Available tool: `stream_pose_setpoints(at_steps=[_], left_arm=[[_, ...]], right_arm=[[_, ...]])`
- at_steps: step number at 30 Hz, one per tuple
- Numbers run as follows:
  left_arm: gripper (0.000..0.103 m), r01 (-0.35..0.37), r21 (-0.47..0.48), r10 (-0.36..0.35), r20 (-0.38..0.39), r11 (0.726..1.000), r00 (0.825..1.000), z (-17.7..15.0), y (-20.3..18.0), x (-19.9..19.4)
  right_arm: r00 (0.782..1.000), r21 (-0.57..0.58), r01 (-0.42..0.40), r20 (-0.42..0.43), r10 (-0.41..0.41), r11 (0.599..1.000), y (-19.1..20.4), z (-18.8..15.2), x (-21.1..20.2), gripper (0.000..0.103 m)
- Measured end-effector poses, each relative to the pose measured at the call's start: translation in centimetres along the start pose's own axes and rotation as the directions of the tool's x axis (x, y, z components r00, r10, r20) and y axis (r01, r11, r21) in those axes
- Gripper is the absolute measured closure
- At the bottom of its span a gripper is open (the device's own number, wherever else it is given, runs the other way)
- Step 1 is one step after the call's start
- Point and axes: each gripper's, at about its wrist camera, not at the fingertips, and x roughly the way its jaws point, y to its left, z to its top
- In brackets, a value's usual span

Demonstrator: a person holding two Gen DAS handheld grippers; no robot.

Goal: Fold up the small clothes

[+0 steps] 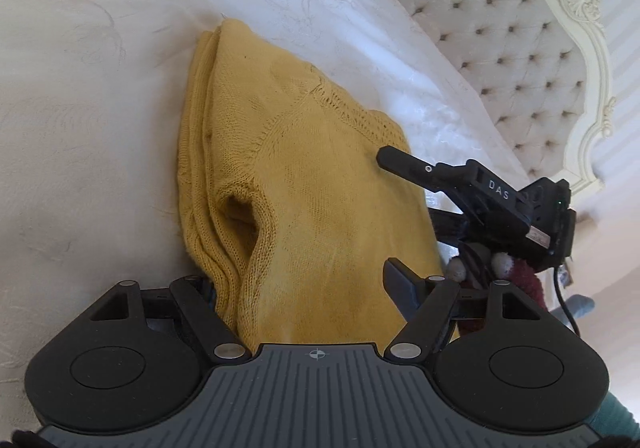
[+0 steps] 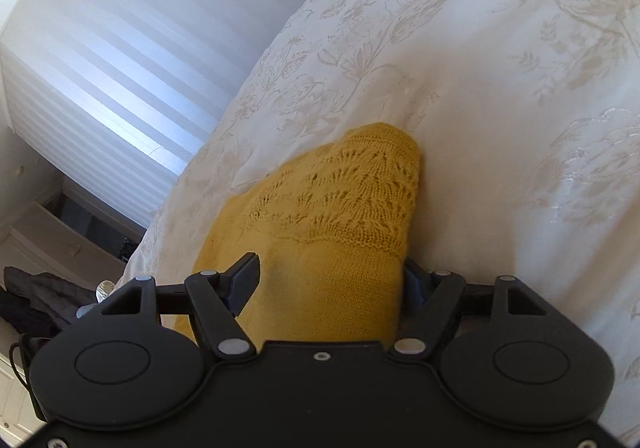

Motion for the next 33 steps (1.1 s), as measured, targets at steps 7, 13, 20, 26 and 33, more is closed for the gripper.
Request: stream_pose_setpoints(at_steps=[7,13,20,26,33], left_arm=[[0.032,0.009,0.019,-0.009,0.001,1.000,1.000,-0.1,0.0,0.2],[0.083,0.028,-0.052,-0.027,0.014,0.998,1.000,-1.0,2.0,-0.9],[0.091,0.118,-0.148,-0.115,0.032,0.982,0.993,-1.0,3.0,-1.1],[0.092,0.174,-0.168,-0.175,0.012,0.970,0.985,-2.0,2.0,-2.7],[0.092,0.212,-0.183,-0.224,-0.046,0.960,0.974,-6.0,0.6,-5.2]], right_arm=[[1.000,-0.005,-0.024,-0.002,0.024,1.000,0.1,0.2,0.6,0.026],[0.999,0.003,-0.042,0.016,0.042,0.999,-0.4,-0.1,0.0,0.028],[0.997,-0.009,0.030,0.067,-0.029,1.000,0.7,-0.8,-0.5,0.062],[0.993,-0.005,0.062,0.103,-0.061,0.998,3.7,-1.6,-3.1,0.064],[0.993,-0.051,0.107,0.052,-0.104,0.993,8.0,-5.3,-7.8,0.064]])
